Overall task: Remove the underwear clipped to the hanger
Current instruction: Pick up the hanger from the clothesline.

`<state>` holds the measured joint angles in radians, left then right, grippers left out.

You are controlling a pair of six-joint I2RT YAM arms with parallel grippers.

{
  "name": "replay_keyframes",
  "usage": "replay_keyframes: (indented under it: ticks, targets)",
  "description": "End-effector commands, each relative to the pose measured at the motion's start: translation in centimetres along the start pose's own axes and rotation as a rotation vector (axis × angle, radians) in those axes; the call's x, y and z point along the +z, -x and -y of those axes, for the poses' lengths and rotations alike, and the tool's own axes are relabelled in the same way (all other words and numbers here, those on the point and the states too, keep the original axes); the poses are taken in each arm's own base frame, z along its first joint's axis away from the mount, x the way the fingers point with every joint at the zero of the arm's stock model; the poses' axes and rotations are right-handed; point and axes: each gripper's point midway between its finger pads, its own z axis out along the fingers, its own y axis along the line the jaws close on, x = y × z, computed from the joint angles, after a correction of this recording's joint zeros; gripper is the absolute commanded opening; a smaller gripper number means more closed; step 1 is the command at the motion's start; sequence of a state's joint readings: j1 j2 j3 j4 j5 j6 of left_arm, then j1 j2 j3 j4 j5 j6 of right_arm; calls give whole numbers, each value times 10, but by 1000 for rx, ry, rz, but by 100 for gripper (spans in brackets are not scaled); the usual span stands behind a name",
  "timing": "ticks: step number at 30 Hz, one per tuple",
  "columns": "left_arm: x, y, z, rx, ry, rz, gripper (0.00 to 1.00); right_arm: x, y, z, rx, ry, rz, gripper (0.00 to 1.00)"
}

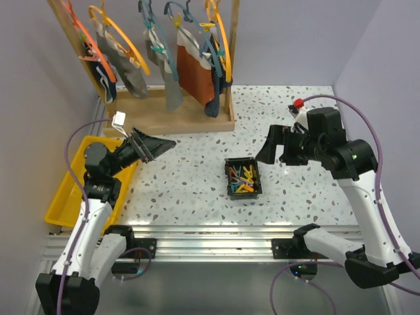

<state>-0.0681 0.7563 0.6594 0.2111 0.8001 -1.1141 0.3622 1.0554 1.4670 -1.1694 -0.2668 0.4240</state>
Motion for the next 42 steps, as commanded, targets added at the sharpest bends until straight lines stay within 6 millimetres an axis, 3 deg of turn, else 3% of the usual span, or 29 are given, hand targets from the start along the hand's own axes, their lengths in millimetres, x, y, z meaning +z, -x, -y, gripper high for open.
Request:
replay_keyframes:
  ticks: [1, 4, 7, 10, 12, 13, 16, 17, 22, 26, 29, 34, 38, 39, 42]
  targets:
    - [-7, -26, 25, -68, -181, -134, 100, -13, 22, -3, -51, -31, 60, 98]
    - [-3, -39, 19, -45, -133, -186, 100, -18, 46, -7, -68, -52, 124, 98]
    - [-1, -38, 23, 158, -72, -215, 100, -33, 80, -9, -78, -95, 247, 98]
    - [-2, -38, 19, 202, 29, -244, 100, -37, 107, -17, -98, -106, 293, 98]
    - [0, -27, 30, 296, 34, -218, 100, -35, 122, -27, -121, -76, 306, 98]
    - [-2, -27, 34, 329, 30, -220, 100, -24, 127, -28, -124, -74, 289, 98]
    - [-7, -22, 34, 373, 65, -202, 100, -16, 158, -36, -149, -75, 358, 98]
    - [-7, -21, 31, 380, 85, -194, 100, -25, 171, -41, -159, -73, 406, 98]
    - [-12, -24, 16, 382, 154, -209, 100, -17, 220, -57, -188, -61, 520, 98]
    - [-13, -26, 7, 386, 180, -218, 100, 5, 257, -69, -230, -52, 579, 98]
    - [-15, -30, 5, 375, 186, -220, 100, 14, 275, -77, -237, -39, 605, 98]
    - [-19, -38, 0, 347, 179, -226, 100, 10, 298, -97, -235, 33, 708, 98]
    - [-22, -42, -3, 335, 190, -221, 100, 14, 307, -108, -219, 63, 750, 98]
    - [-23, -44, -4, 332, 187, -220, 100, 26, 308, -107, -219, 55, 737, 98]
    - [-25, -48, -7, 319, 192, -218, 100, 34, 309, -115, -231, 75, 723, 98]
